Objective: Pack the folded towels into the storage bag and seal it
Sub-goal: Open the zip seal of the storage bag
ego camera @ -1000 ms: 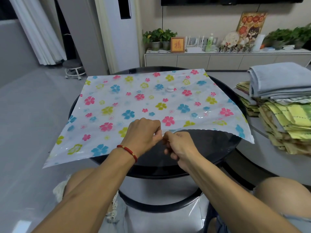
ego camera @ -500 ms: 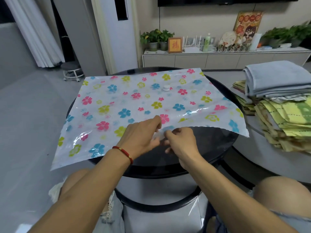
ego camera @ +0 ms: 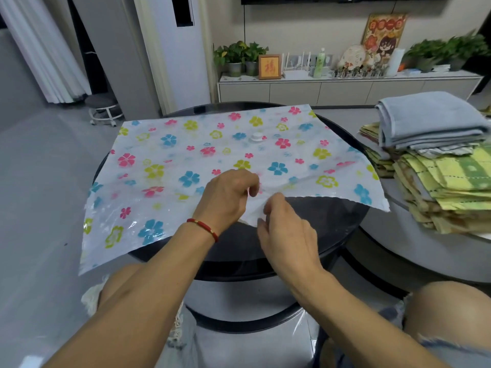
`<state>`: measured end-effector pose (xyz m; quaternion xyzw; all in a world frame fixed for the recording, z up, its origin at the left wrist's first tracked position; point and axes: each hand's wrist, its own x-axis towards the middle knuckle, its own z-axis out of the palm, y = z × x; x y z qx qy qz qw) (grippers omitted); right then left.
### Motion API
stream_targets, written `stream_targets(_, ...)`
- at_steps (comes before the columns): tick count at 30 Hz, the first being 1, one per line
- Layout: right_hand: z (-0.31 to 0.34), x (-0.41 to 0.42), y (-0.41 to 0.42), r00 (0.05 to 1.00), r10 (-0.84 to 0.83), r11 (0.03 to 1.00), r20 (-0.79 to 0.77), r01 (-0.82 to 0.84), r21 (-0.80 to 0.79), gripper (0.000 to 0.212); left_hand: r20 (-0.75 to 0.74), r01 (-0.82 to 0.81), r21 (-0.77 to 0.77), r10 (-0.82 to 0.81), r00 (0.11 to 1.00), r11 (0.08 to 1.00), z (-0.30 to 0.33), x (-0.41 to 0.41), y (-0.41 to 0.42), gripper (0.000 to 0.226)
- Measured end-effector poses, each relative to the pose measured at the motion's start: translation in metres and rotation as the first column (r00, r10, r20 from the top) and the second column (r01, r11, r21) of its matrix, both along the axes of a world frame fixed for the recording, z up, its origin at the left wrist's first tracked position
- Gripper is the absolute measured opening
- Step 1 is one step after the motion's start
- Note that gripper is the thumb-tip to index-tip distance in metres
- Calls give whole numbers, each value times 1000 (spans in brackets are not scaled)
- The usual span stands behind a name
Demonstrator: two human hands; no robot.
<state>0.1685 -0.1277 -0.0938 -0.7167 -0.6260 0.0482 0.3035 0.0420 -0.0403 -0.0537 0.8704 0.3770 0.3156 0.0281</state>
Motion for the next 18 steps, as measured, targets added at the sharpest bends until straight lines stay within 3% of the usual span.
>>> stream_targets(3,4,5,-5,948,70,995,310,-86,39,46,-8,31,8,-31,999,999,-2,-5,-2,28)
stream_targets(8,11,27,3,887,2,1000,461,11,-25,51,-52,24,12,-23,998,1000,-1,-8,-4,33)
stream_targets(13,3,19,-10,861,73,991,504,-5,-134,23,7,-100,25,99,995,995,0,-8,1,41)
stream_targets(18,7,24,-10,784,173,978,596,-207,-11,15,9,-79,-33,79,997,996,-2,-17,3,23)
